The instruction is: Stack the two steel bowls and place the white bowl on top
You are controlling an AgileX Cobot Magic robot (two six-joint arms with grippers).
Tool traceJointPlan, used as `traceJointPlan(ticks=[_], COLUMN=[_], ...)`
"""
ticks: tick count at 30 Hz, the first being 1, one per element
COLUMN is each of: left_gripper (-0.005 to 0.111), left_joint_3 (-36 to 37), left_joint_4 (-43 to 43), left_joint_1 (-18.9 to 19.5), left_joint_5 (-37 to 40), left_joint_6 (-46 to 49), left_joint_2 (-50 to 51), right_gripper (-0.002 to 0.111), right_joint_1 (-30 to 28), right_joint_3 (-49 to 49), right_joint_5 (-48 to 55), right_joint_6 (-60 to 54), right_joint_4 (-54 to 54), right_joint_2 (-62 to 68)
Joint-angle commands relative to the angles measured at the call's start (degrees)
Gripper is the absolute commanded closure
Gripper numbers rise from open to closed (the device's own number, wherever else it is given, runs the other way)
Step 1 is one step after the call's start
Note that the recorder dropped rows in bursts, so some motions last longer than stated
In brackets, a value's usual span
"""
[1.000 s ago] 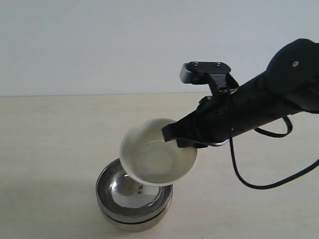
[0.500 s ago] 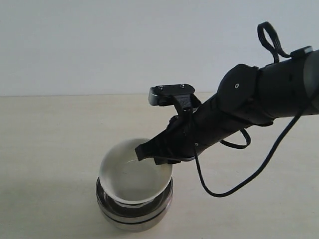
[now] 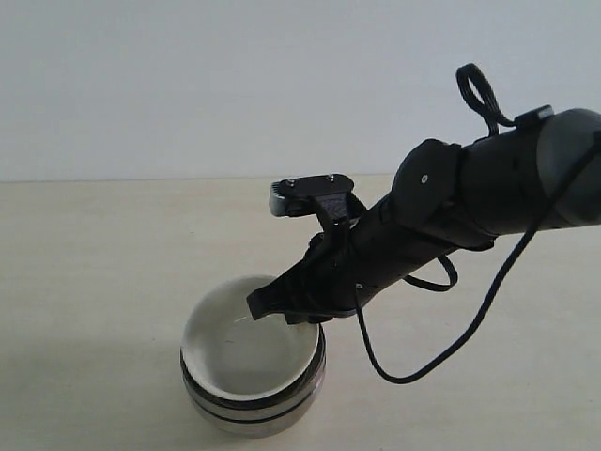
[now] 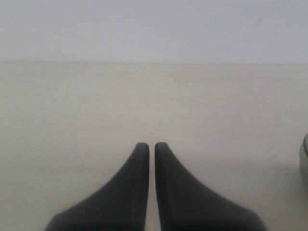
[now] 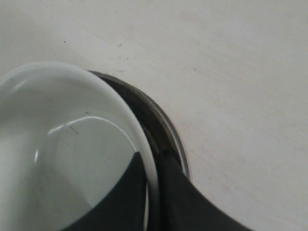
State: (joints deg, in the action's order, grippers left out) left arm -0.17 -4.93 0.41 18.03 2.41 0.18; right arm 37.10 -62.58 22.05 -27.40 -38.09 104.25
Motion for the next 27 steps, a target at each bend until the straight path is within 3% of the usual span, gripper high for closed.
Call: traceJointPlan(ticks=[1,5,8,11,27], left_gripper=[0.103,0.103,0.103,0.103,0.103], left_joint_3=[0.2,0.2,0.2,0.2,0.2], left_joint_4=[0.0,0.0,0.0,0.0,0.0], left_joint_1=[-0.3,-0.3,-0.3,-0.3,-0.3], left_joint_5=[-0.4,-0.4,-0.4,-0.4,-0.4], left_joint_6=[-0.3,-0.3,-0.3,-0.3,-0.3], left_joint_2=[-0.2,-0.2,-0.2,-0.2,-0.2], right_gripper=[0.108,0.099,0.078,0.065,0.067], right_joint_1=[0.1,0.1,0.1,0.1,0.1], right_joint_3=[-0.3,-0.3,-0.4,-1.0,-6.1], right_joint_5=[-0.2,0.1,0.3,0.7,3.6], right_joint_6=[-0.6,-1.5,-1.5,-1.5,-1.6], right_joint_4=[-0.1,-0.1,-0.1,-0.1,0.0], right_joint_2=[-0.3,-0.3,-0.3,-0.3,-4.2])
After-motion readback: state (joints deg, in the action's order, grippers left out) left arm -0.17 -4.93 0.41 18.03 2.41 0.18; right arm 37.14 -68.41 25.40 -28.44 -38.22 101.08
